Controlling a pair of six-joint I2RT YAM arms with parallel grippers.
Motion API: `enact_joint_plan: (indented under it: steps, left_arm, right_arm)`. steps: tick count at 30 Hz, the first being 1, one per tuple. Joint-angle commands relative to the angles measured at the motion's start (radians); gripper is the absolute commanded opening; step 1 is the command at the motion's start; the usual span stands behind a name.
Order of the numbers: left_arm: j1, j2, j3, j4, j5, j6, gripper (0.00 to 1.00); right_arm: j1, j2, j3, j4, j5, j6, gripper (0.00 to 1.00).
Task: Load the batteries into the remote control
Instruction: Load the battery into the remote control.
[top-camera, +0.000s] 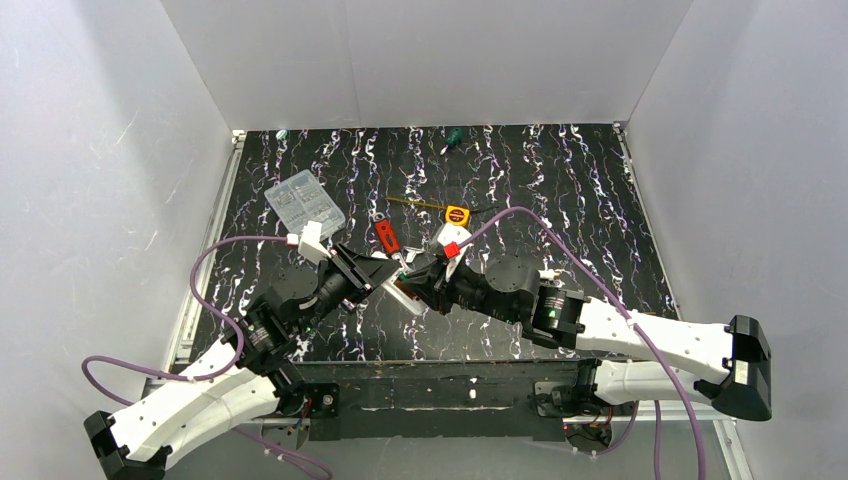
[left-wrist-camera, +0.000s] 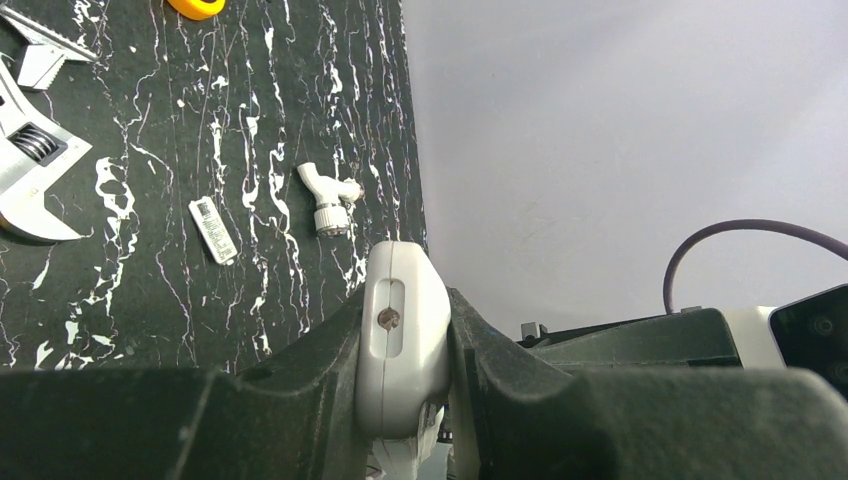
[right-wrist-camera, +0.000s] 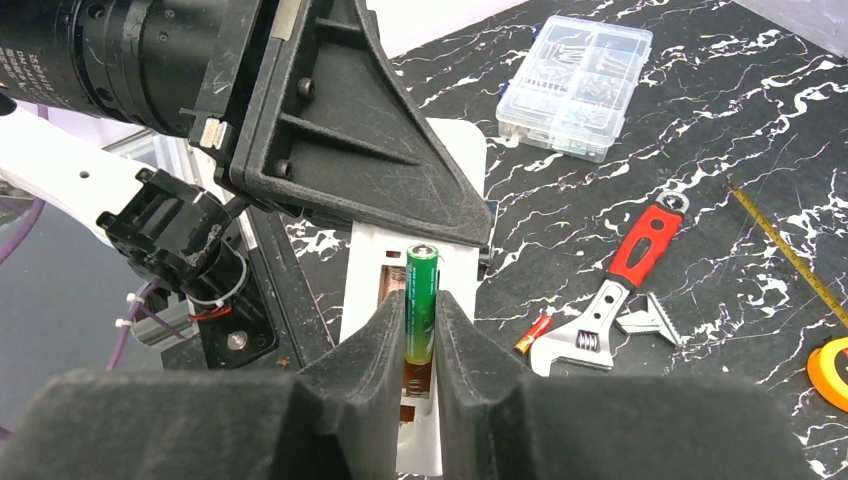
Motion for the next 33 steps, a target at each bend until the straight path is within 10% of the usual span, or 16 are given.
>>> enact_joint_plan:
  steps: [1,33]
  left_arm:
    - [0.002,-0.018,-0.001,0.068,-0.010,0.000,0.00]
    - [0.002,-0.031,-0.011,0.045,-0.019,0.003,0.00]
  right_arm:
    - [0.003,0.001,-0.011,0.004,0.023,-0.012,0.25]
    - [0.003,-0.065,-0.026,-0.007,-0.032,-0.002,0.36]
